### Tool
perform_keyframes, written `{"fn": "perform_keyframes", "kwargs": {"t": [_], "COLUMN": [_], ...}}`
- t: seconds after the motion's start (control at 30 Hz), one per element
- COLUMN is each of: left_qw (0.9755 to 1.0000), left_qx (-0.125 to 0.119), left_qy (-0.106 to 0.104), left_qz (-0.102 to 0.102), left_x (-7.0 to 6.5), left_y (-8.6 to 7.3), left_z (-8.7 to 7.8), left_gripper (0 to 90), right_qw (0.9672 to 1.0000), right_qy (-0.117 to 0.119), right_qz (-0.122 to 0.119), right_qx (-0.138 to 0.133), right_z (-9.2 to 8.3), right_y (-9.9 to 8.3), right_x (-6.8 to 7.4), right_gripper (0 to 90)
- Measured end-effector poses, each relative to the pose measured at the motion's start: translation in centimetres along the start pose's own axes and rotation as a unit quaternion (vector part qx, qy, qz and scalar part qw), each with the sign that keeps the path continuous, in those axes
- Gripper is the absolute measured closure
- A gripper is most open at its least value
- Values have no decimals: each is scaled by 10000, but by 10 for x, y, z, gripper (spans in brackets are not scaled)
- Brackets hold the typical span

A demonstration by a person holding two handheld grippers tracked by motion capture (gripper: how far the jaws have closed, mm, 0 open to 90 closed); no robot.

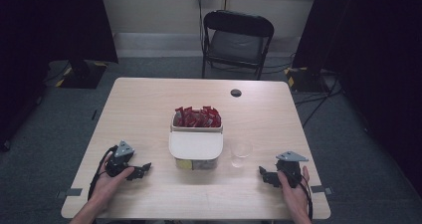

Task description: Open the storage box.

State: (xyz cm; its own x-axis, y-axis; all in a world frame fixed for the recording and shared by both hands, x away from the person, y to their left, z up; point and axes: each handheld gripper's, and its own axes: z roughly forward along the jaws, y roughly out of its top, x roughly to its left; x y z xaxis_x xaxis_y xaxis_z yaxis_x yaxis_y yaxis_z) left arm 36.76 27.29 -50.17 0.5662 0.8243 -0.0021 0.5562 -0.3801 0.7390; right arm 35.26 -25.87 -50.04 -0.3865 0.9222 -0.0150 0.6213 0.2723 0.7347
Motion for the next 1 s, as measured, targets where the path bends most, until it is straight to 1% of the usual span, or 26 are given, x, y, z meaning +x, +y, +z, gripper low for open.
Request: {"fn": "perform_keyframes", "kwargs": {"t": [0.1,0.17,0.23,0.3,0.4,0.43,0.53,0.57,0.6,0.63,0.67,0.7,0.73,0.77,0.8,0.83,0.87,0.93,1.0], "left_qw": [10000,10000,10000,10000,10000,9999,9998,9997,9997,9996,9996,9994,9994,9991,9990,9989,9989,9985,9985], "left_qx": [26,7,38,38,1,-44,-83,-97,-97,-112,-112,-131,-131,-147,-168,-178,-178,-206,-187], "left_qy": [25,-28,-80,-80,-83,-103,-146,-192,-192,-266,-266,-328,-328,-390,-417,-420,-420,-499,-502], "left_qz": [22,-33,-17,-17,-47,-97,-117,-87,-87,-58,-58,-16,-16,35,1,79,79,72,107], "left_x": [0,-1,-2,-2,-2,-2,-3,-4,-4,-7,-7,-9,-9,-12,-14,-14,-14,-17,-18], "left_y": [1,2,4,4,5,6,7,9,9,10,10,12,12,13,14,15,15,18,19], "left_z": [0,0,-2,-2,-3,-5,-6,-7,-7,-7,-7,-8,-8,-9,-9,-9,-9,-9,-9], "left_gripper": [156,163,166,165,165,165,164,164,164,164,163,163,162,162,162,162,162,162,163], "right_qw": [10000,10000,10000,10000,10000,10000,10000,10000,10000,10000,10000,10000,10000,10000,10000,10000,10000,10000,10000], "right_qy": [0,0,0,0,-3,-4,-2,-1,-1,0,0,-3,-3,-2,-3,-2,-2,-2,-1], "right_qz": [2,1,3,2,6,2,3,3,3,3,3,3,3,2,1,3,3,3,4], "right_qx": [2,2,2,2,2,0,3,4,4,4,4,5,5,2,3,3,3,4,4], "right_z": [0,0,0,0,0,0,0,0,0,0,0,0,0,0,0,0,0,0,0], "right_y": [0,0,0,0,0,0,0,0,0,0,0,0,0,0,0,0,0,0,0], "right_x": [0,0,0,0,0,0,0,0,0,0,0,0,0,0,0,0,0,0,0], "right_gripper": [120,120,120,120,119,119,119,119,119,119,119,119,119,119,119,119,119,119,119]}}
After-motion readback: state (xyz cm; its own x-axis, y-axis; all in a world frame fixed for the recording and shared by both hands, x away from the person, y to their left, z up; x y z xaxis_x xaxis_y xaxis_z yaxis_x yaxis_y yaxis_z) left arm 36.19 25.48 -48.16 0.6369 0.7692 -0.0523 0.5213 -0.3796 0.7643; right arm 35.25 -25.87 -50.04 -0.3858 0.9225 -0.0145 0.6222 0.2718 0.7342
